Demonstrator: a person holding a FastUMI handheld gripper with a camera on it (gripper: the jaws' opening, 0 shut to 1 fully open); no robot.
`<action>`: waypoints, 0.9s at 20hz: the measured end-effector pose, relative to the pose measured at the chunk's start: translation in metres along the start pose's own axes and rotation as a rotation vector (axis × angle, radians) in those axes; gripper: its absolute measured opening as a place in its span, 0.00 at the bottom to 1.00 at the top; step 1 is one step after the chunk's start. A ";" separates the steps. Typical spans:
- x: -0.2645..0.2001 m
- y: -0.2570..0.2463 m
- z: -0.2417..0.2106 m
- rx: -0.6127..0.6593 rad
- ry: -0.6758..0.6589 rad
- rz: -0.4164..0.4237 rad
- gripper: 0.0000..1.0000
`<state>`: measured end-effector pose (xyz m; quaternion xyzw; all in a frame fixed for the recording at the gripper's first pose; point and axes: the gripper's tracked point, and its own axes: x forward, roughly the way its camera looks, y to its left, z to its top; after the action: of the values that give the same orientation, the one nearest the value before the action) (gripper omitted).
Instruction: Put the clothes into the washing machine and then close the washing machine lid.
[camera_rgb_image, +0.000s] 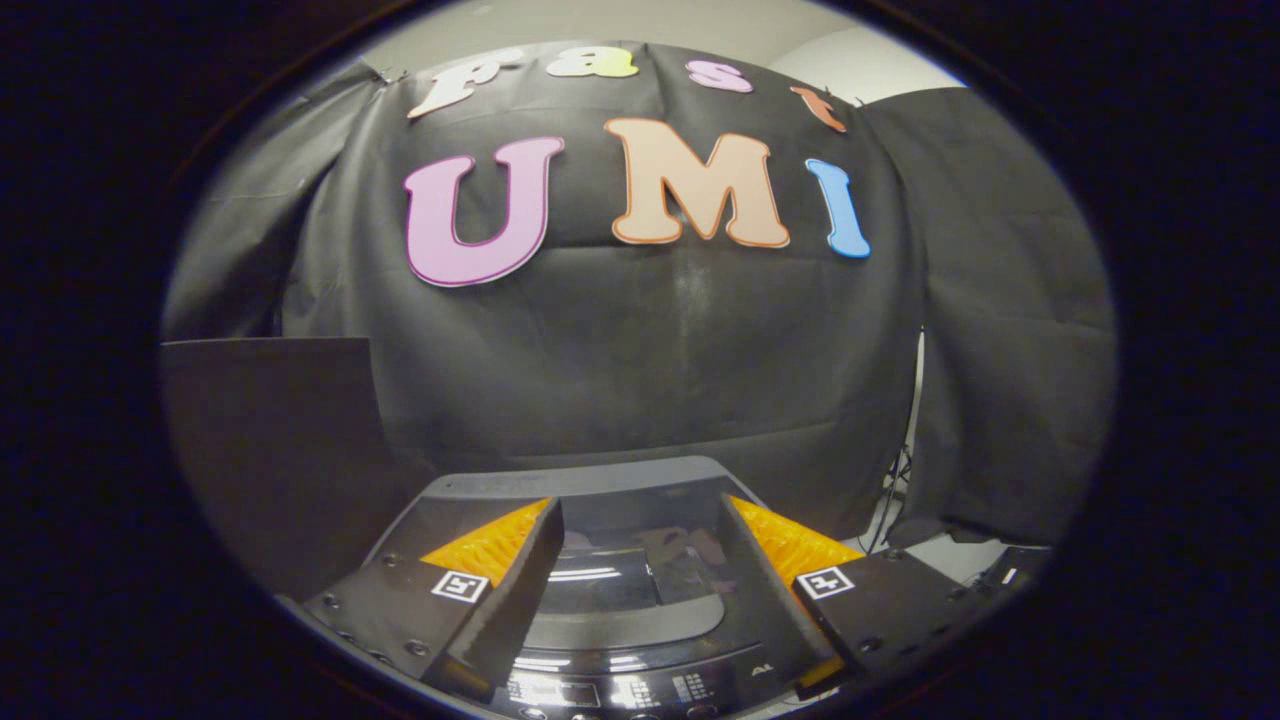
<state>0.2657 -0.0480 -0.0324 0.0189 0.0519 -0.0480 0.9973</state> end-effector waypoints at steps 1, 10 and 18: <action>-0.007 0.000 0.003 -0.006 0.001 0.003 0.96; -0.071 -0.015 0.027 -0.057 0.051 -0.026 0.96; -0.139 0.031 0.064 -0.146 -0.071 0.047 0.96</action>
<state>0.1372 -0.0064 0.0467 -0.0542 0.0196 -0.0212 0.9981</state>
